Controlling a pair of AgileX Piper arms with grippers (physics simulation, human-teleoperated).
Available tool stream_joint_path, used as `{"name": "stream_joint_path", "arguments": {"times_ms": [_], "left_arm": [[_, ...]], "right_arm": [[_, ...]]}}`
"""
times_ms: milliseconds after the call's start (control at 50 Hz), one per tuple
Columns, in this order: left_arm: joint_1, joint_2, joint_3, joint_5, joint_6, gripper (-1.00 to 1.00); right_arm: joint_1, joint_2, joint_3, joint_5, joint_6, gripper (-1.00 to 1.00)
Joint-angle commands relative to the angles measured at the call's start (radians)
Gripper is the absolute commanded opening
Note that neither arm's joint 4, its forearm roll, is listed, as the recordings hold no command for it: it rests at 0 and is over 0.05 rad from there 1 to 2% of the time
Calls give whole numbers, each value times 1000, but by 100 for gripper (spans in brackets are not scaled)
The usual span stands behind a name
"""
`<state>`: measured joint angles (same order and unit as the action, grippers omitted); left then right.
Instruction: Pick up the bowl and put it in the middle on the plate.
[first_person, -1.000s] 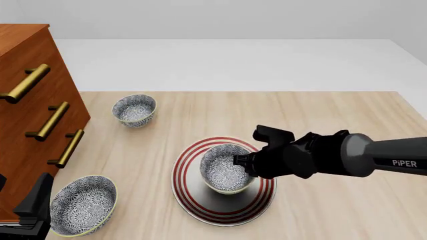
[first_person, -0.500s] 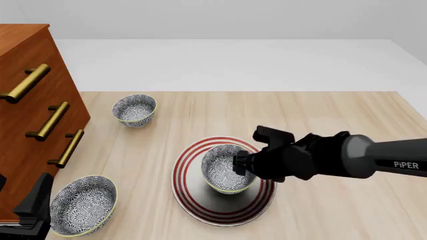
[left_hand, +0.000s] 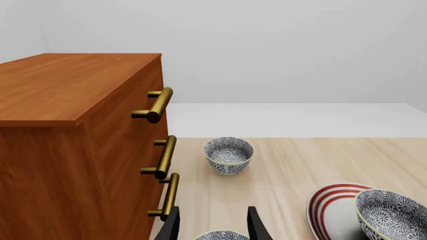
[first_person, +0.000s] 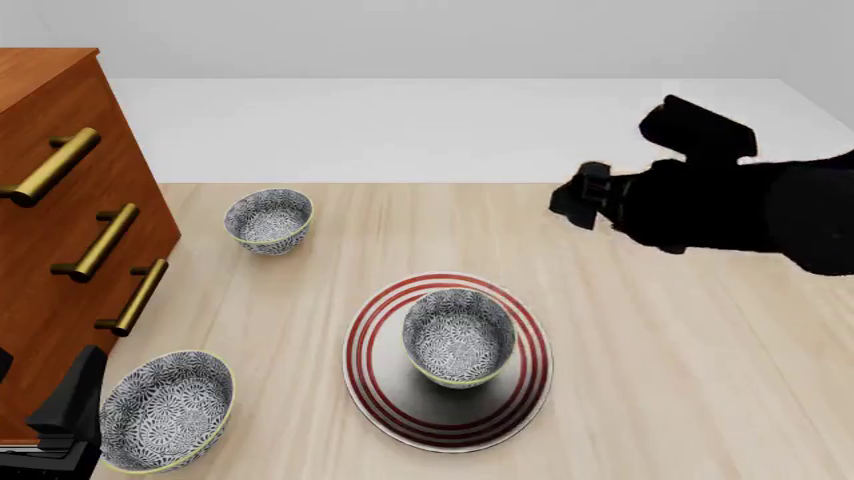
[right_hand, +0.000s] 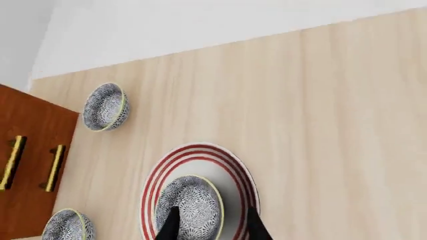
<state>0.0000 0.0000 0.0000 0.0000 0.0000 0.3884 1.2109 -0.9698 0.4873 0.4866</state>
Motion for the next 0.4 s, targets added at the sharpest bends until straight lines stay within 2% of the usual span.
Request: {"name": "stream_joint_path", "arguments": {"times_ms": [20, 40, 80, 100, 140, 200, 220, 280, 320, 340, 360, 400], "left_arm": [[0, 0, 0, 0, 0, 100], [0, 0, 0, 0, 0, 100], [0, 0, 0, 0, 0, 100], [0, 0, 0, 0, 0, 100], [0, 0, 0, 0, 0, 100], [0, 0, 0, 0, 0, 100], [0, 0, 0, 0, 0, 100], [0, 0, 0, 0, 0, 100], [0, 0, 0, 0, 0, 100], [0, 0, 0, 0, 0, 100], [0, 0, 0, 0, 0, 100], [0, 0, 0, 0, 0, 100]], "right_arm": [[-98, -354, -227, 236, -93, 100], [-79, -391, -254, 243, -103, 100], [-95, -442, -281, 267, -129, 100], [-67, -472, -294, 274, -130, 100], [-81, -518, -321, 294, -166, 100], [-82, -598, -344, 311, -169, 100], [-86, -624, -350, 312, -197, 100], [-107, -704, -321, 313, -189, 100], [-161, -775, -307, 317, -228, 100], [-170, -811, -301, 314, -266, 100], [-175, -820, -294, 317, -277, 100], [-208, -863, -257, 311, -261, 100]]}}
